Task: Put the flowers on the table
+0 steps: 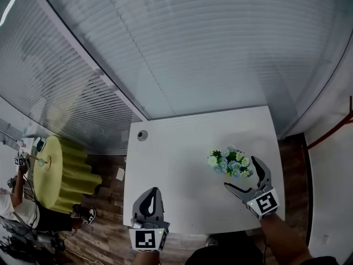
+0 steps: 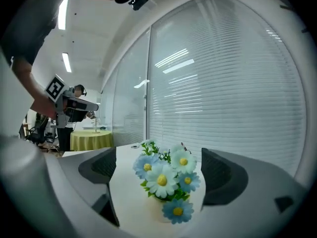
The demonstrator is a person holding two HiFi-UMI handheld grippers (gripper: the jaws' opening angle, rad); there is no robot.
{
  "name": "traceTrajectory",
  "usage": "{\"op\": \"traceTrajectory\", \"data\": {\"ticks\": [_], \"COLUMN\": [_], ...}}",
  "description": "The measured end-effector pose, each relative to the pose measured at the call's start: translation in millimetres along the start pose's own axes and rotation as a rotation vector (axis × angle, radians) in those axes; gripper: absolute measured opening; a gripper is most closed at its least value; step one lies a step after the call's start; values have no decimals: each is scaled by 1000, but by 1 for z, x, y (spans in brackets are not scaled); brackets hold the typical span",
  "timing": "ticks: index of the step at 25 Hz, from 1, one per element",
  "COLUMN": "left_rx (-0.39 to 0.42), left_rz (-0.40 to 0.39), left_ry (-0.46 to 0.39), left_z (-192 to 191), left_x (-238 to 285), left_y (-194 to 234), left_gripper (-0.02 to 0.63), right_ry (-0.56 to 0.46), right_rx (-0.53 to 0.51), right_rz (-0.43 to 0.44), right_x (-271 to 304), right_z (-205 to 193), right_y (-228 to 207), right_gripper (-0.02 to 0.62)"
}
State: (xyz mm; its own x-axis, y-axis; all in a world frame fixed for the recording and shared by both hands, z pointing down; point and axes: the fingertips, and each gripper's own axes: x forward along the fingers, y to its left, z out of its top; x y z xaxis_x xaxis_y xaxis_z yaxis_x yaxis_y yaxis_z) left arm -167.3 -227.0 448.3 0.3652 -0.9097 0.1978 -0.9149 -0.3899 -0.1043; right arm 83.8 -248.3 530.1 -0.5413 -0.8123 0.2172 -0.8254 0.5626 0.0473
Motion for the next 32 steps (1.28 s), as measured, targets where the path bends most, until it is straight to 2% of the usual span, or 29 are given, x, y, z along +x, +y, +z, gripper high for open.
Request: {"op": "traceTrajectory", "data": {"ticks": [6,15,19,21,22,23,24,28,32], "left_rx": [-5,15,27,35,37,35,30,15,-12], "left_rz": [-4,-48,-56,-58,-58,-59,-60,-56,-37], "left_ry": [-24,-78,-129,-151,-160,-169,-177,-192,-186], "left_z": [12,29,52,61,65,69,72,74,67], "left_x": [-19,-52,-60,-63,-64,-66,-67,-72,-81], "left_y": [6,10,17,19,19,19,18,18,23], "left_gripper": [5,5,5,5,5,5,5,5,5], "right_ry": [8,-81,-73,-67,-69,-73,-79,-111,-129], "right_rx": [-35,89,44,24,12,-3,-18,-29,26], "right_rz": [-48,-82,-97,-119,-140,-163,-178,-185,-181], "right_x": [-26,-71,-84,-93,-98,-103,-108,-120,-132], "right_z": [30,86,113,121,125,130,134,146,145], "right_y": [5,17,22,22,21,19,18,19,23], "right_gripper": [543,541,531,478,410,257,130,80,52]}}
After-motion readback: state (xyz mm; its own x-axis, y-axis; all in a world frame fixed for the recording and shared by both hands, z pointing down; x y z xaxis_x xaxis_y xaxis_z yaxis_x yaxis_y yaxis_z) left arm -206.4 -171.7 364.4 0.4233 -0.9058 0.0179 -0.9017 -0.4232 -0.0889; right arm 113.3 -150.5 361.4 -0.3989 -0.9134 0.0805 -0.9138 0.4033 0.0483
